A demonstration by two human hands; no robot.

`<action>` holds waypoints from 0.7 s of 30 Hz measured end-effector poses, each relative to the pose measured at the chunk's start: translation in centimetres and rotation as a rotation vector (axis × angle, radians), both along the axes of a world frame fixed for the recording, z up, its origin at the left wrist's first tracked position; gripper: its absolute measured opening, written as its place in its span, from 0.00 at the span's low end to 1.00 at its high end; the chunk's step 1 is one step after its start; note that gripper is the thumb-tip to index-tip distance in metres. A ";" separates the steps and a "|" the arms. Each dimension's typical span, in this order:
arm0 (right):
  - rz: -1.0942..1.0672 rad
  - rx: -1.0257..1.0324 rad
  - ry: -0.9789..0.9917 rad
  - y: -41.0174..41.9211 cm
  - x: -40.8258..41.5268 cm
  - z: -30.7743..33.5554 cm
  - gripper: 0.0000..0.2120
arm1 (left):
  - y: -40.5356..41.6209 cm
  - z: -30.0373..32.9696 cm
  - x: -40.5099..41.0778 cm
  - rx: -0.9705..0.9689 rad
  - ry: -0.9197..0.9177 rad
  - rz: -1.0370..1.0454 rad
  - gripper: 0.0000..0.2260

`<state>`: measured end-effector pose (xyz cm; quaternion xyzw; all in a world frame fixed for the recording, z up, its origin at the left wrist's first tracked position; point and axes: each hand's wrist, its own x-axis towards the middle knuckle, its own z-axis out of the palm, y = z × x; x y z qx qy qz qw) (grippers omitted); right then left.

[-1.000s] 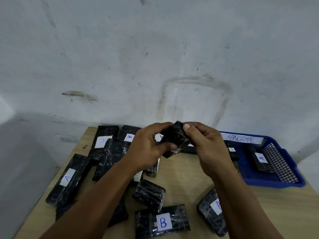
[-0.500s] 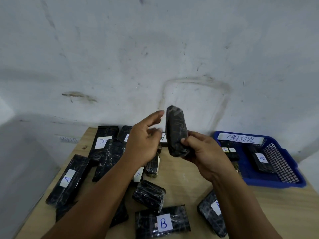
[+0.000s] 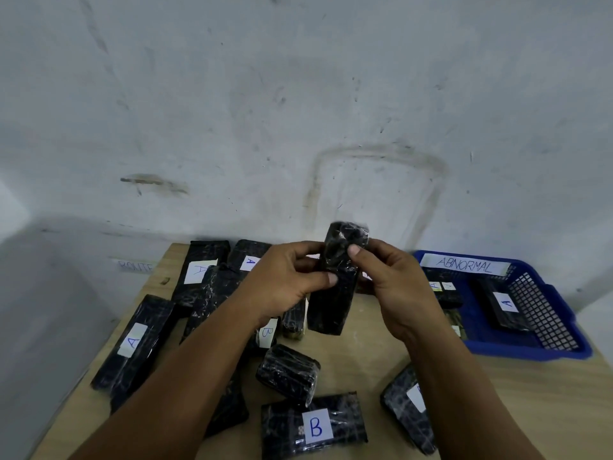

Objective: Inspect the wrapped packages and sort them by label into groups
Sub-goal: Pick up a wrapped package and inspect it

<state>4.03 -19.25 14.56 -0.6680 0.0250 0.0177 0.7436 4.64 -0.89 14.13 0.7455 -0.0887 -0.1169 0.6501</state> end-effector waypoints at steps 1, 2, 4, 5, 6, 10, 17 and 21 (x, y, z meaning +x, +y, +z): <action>-0.008 -0.008 -0.028 -0.1 -0.1 0.0 0.09 | -0.1 0.1 -0.1 -0.029 -0.006 -0.005 0.20; -0.007 -0.013 -0.044 -0.2 -0.2 0.0 0.09 | -0.1 0.1 0.0 -0.061 -0.023 -0.002 0.19; 0.012 -0.032 -0.065 -0.2 -0.4 -0.2 0.09 | -0.1 0.4 0.0 -0.098 -0.065 0.023 0.16; 0.028 -0.050 -0.073 -0.2 -0.6 -0.3 0.10 | -0.1 0.5 0.1 -0.086 -0.088 0.036 0.16; 0.043 -0.062 -0.074 -0.3 -0.6 -0.3 0.10 | 0.0 0.5 0.3 -0.052 -0.118 0.047 0.17; 0.071 -0.045 -0.024 -0.4 -0.7 -0.1 0.10 | 0.4 0.1 0.7 0.051 -0.195 0.091 0.21; -0.045 -0.085 -0.071 -0.2 -0.2 0.2 0.09 | -0.3 -0.5 0.2 0.174 -0.439 0.096 0.22; -0.058 -0.121 -0.101 -0.5 -0.1 -0.2 0.09 | -0.4 -0.6 0.0 0.149 -0.456 0.094 0.21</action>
